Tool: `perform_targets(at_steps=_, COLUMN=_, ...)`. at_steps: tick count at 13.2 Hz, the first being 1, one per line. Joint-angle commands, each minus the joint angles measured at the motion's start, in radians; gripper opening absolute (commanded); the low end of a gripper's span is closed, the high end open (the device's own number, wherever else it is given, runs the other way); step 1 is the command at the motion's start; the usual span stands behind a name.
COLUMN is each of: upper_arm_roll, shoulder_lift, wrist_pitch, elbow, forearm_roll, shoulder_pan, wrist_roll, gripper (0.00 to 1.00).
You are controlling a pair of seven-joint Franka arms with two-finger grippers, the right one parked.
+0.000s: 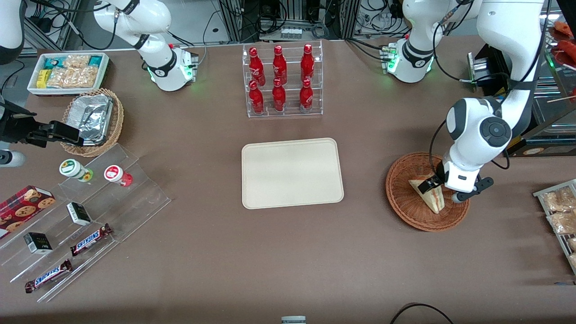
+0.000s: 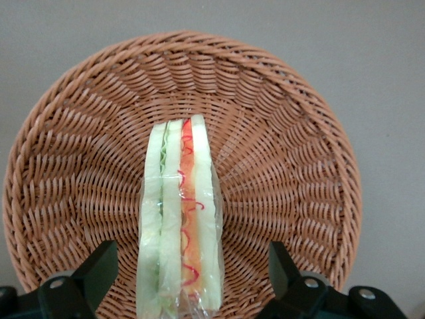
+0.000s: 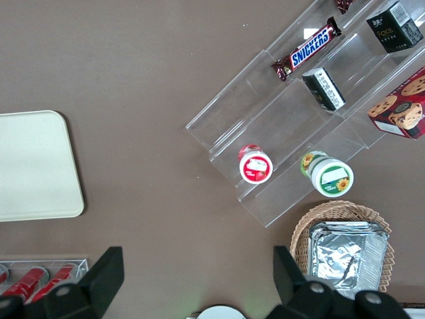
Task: Place sandwich from basket to tray
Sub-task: 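Close the left gripper on the sandwich and lift it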
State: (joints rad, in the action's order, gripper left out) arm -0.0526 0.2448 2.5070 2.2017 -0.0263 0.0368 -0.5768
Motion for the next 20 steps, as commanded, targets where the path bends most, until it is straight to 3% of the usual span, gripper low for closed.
perform_targets(at_steps=1, upper_arm_roll=0.000, shoulder_lift=0.014, wrist_pitch=0.029, elbow=0.010, forearm_roll=-0.006, shoulder_pan=-0.002, wrist_roll=-0.020, gripper=1.00)
perform_targets(at_steps=4, upper_arm_roll=0.002, shoulder_lift=0.027, wrist_pitch=0.033, elbow=0.013, forearm_roll=-0.006, shoulder_pan=-0.003, wrist_roll=-0.020, gripper=0.79)
perform_targets(at_steps=6, upper_arm_roll=0.003, shoulder_lift=0.033, wrist_pitch=0.033, elbow=0.019, forearm_roll=-0.006, shoulder_pan=-0.003, wrist_roll=-0.020, gripper=0.52)
perform_targets(at_steps=9, upper_arm_roll=0.005, shoulder_lift=0.031, wrist_pitch=0.029, elbow=0.018, forearm_roll=-0.006, shoulder_pan=-0.003, wrist_roll=-0.018, gripper=0.00)
perform_targets(at_steps=13, upper_arm_roll=0.004, shoulder_lift=-0.027, wrist_pitch=-0.066, elbow=-0.035, forearm_roll=-0.017, shoulder_pan=-0.002, wrist_roll=-0.014, gripper=0.00)
perform_targets(at_steps=16, upper_arm_roll=-0.044, shoulder_lift=-0.033, wrist_pitch=-0.345, elbow=-0.248, forearm_roll=-0.017, shoulder_pan=0.012, wrist_roll=-0.014, gripper=0.00)
perform_targets(at_steps=20, upper_arm_roll=-0.130, shoulder_lift=0.011, wrist_pitch=-0.525, elbow=-0.445, forearm_roll=-0.020, shoulder_pan=0.070, wrist_roll=-0.075, gripper=0.00)
